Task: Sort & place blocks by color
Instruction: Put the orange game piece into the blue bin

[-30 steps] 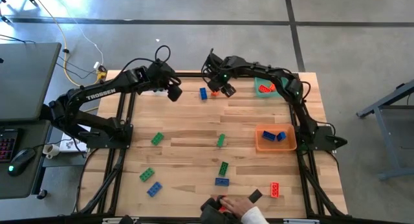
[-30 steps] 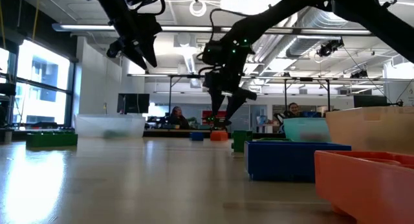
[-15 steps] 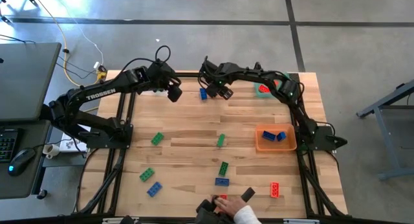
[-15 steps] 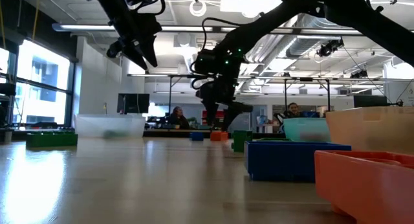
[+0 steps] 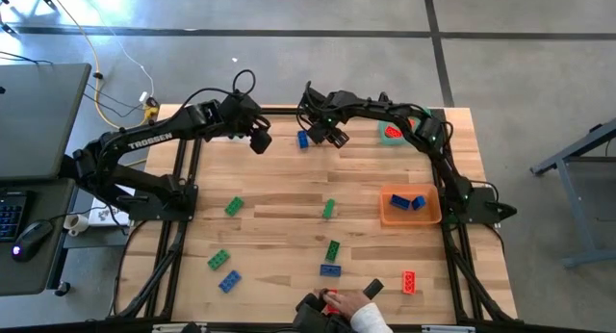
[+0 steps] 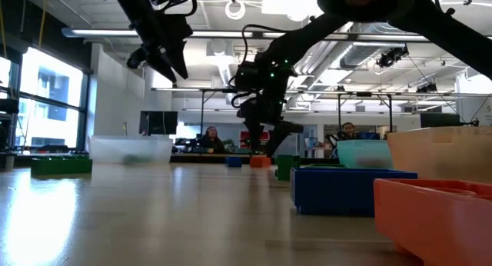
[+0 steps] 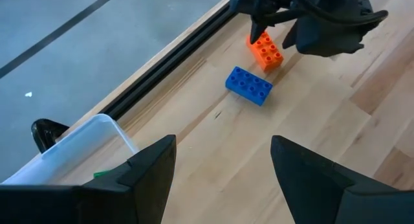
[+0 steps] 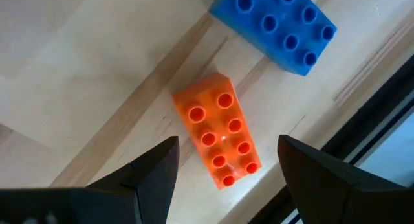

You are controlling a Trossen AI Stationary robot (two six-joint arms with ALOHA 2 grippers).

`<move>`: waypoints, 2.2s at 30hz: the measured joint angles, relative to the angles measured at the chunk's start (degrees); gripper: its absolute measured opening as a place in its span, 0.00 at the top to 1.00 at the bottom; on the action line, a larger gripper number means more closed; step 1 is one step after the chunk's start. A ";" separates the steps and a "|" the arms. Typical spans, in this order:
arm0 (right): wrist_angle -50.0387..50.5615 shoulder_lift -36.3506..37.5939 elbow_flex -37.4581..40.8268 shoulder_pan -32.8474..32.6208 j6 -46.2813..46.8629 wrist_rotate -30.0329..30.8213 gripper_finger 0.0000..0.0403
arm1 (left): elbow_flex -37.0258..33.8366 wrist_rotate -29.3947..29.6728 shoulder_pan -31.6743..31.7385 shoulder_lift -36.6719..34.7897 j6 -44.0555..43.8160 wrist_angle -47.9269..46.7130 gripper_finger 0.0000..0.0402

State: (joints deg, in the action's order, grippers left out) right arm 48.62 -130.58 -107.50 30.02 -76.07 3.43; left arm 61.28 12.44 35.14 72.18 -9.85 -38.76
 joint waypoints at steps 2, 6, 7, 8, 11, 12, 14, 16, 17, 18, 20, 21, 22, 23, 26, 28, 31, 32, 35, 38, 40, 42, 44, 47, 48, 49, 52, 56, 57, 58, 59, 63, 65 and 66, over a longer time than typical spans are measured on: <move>-0.24 -0.52 0.00 0.07 0.10 -0.19 0.38 | 0.00 0.02 0.00 0.00 0.00 0.01 0.40; 0.26 -2.13 0.00 0.29 -0.25 1.68 0.38 | 0.00 0.16 0.00 0.00 0.00 0.02 0.40; 0.25 -2.47 0.02 0.29 -0.25 2.14 0.38 | 0.00 0.20 0.00 0.00 0.02 0.02 0.40; -0.57 -2.72 0.02 0.29 -0.28 2.29 0.38 | 0.00 0.40 0.00 0.00 0.19 0.02 0.40; -1.36 -3.08 -0.06 0.29 -0.75 2.52 0.38 | 0.00 0.82 0.02 0.00 1.02 0.02 0.40; -1.37 -3.08 -0.07 0.29 -0.60 2.56 0.38 | 0.00 0.85 0.03 0.00 1.07 0.05 0.40; -1.06 -3.10 -0.07 0.29 0.67 2.53 0.38 | 0.00 1.29 0.07 0.02 1.09 0.07 0.40; -0.51 -3.10 -0.09 0.31 2.13 2.18 0.39 | 0.00 1.47 0.07 0.02 1.09 0.07 0.40; 0.10 -3.10 -0.09 0.33 2.53 1.99 0.41 | 0.00 1.52 0.07 0.02 1.09 0.09 0.40; 0.54 -3.11 -0.09 0.32 2.57 1.87 0.43 | 0.00 1.55 0.07 0.02 1.09 0.09 0.40; 1.17 -3.15 -0.11 0.31 2.56 1.49 0.49 | 0.00 1.69 0.07 0.02 1.54 0.12 0.40; 1.42 -3.18 -0.11 0.33 2.63 1.07 0.52 | 0.00 1.70 0.07 0.02 1.94 0.15 0.40; 1.61 -3.39 -0.11 0.35 2.78 0.95 0.55 | 0.00 1.69 0.07 0.02 2.33 0.15 0.40; 1.82 -3.45 -0.18 0.30 2.91 1.02 0.59 | 0.00 1.72 0.07 0.02 2.53 0.15 0.40; 2.35 -3.73 -0.27 0.19 5.09 1.97 0.68 | 0.00 1.93 0.07 0.02 2.58 0.20 0.40; 2.86 -3.78 -0.28 0.12 6.96 3.06 0.73 | 0.00 1.93 0.09 0.04 2.58 0.30 0.40; 3.26 -3.83 -0.26 -0.12 9.71 4.20 0.73 | 0.00 1.91 0.09 0.04 2.58 0.62 0.40; 3.34 -3.72 -0.22 -0.19 10.75 4.68 0.73 | 0.00 1.91 0.09 0.04 2.58 0.72 0.40; 4.29 -3.54 -1.01 -0.23 15.32 4.45 0.73 | 0.00 1.91 0.09 0.07 2.58 0.90 0.40; 6.95 -3.61 -3.85 -0.14 21.58 2.71 0.73 | 0.00 1.82 0.09 0.07 2.54 0.90 0.40; 8.23 -3.57 -7.30 0.02 25.72 0.80 0.73 | 0.00 1.70 0.09 0.07 2.56 0.91 0.40; 10.81 -3.34 -10.72 0.22 30.20 -0.96 0.73 | 0.00 1.70 0.09 0.07 2.56 0.92 0.40; 12.74 -3.34 -13.74 0.49 35.04 -1.96 0.73 | 0.00 1.76 0.09 0.07 2.56 0.92 0.40; 17.32 -3.31 -19.32 0.76 43.09 -2.76 0.73 | 0.00 1.91 0.09 0.07 2.35 1.06 0.40; 18.97 -3.25 -21.07 0.77 45.45 -2.91 0.73 | 0.00 2.21 0.09 0.07 1.93 1.13 0.40; 21.03 -3.23 -22.83 0.81 47.50 -2.90 0.73 | 0.00 2.57 0.09 0.07 1.48 1.26 0.40; 25.51 -3.18 -27.50 0.46 52.80 -2.59 0.73 | 0.00 3.05 0.09 0.07 1.03 2.01 0.40; 26.07 0.71 -24.22 -0.36 58.85 -1.31 0.73 | 0.00 3.22 0.11 0.07 1.01 3.06 0.40; 26.61 1.40 -23.69 -0.54 60.19 -0.79 0.73 | -0.02 3.24 0.11 0.07 1.03 3.06 0.40; 27.64 1.92 -23.31 -0.73 61.34 -0.29 0.73 | -0.01 3.38 0.18 0.07 1.03 3.06 0.40; 28.58 2.43 -22.85 -0.79 62.25 -0.08 0.73 | 0.00 3.55 0.30 0.07 0.99 3.06 0.40; 32.43 2.99 -21.24 -0.78 63.96 0.17 0.73 | -0.01 3.70 1.05 0.07 -0.54 3.06 0.40; 34.38 3.34 -19.62 -0.78 65.37 1.03 0.73 | -0.02 3.68 1.50 0.08 -1.38 3.06 0.40; 35.38 3.62 -18.38 -0.78 66.00 2.25 0.73 | -0.01 3.67 1.72 0.08 -1.76 3.06 0.40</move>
State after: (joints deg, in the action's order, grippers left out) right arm 84.00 -126.96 -125.88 29.23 -10.07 5.69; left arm 61.27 16.11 36.86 72.26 -11.61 -35.70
